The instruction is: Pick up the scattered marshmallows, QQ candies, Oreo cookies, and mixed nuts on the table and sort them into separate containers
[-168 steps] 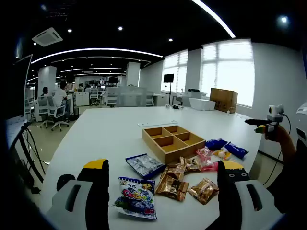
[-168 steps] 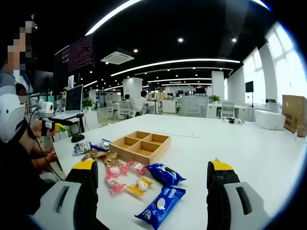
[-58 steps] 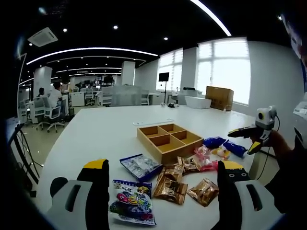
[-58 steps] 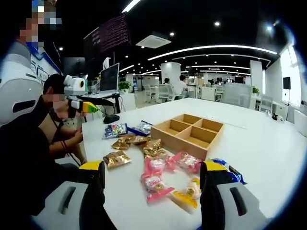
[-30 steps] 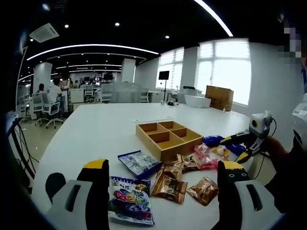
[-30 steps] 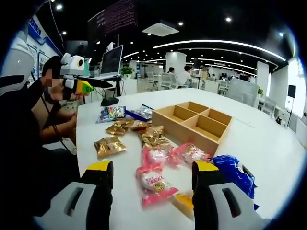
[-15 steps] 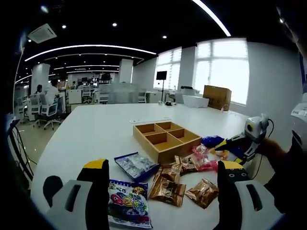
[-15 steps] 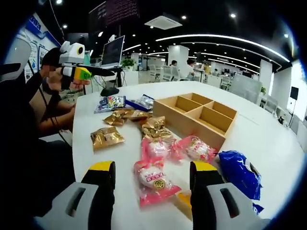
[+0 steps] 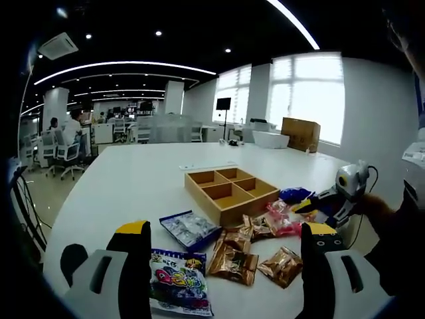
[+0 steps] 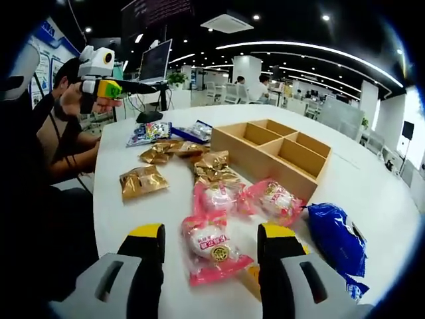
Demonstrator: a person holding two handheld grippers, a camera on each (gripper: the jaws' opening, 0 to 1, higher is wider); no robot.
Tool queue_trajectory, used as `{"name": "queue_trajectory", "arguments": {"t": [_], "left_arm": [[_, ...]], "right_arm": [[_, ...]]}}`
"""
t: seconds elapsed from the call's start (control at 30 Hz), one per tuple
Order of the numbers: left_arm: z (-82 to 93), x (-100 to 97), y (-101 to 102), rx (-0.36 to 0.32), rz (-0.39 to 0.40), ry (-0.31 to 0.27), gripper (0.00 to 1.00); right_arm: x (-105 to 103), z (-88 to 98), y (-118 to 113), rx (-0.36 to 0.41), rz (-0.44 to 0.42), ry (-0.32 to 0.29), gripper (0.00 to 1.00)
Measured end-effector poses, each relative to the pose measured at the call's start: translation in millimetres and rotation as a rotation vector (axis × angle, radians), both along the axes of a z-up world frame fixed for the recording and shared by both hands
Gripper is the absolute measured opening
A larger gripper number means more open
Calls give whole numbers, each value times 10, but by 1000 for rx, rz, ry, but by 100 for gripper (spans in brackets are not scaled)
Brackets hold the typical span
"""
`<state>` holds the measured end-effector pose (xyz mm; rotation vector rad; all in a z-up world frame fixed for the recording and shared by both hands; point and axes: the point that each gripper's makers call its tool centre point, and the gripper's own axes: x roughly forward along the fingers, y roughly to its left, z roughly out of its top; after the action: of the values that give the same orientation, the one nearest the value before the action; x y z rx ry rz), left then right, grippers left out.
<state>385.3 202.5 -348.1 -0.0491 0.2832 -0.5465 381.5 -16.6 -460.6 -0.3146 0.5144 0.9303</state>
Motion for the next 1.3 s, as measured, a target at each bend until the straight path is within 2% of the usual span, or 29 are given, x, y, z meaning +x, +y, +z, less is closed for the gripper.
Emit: {"name": "queue_trajectory", "arguments": {"t": [0.27, 0.33, 0.47, 0.57, 1.3], "left_arm": [[-40, 10, -11, -6, -2, 5, 97], [-51, 12, -15, -10, -4, 9, 97], [-58, 19, -7, -10, -3, 11, 97], [-55, 20, -6, -13, -4, 11, 97], [-57, 11, 5, -19, -1, 9, 97]], "right_arm": [[25, -50, -6, -28, -11, -6, 45], [27, -54, -7, -30, -12, -4, 41], [20, -39, 22, 12, -22, 26, 31], [14, -28, 31, 35, -28, 48, 29], [8, -33, 46, 34, -33, 54, 19]]}}
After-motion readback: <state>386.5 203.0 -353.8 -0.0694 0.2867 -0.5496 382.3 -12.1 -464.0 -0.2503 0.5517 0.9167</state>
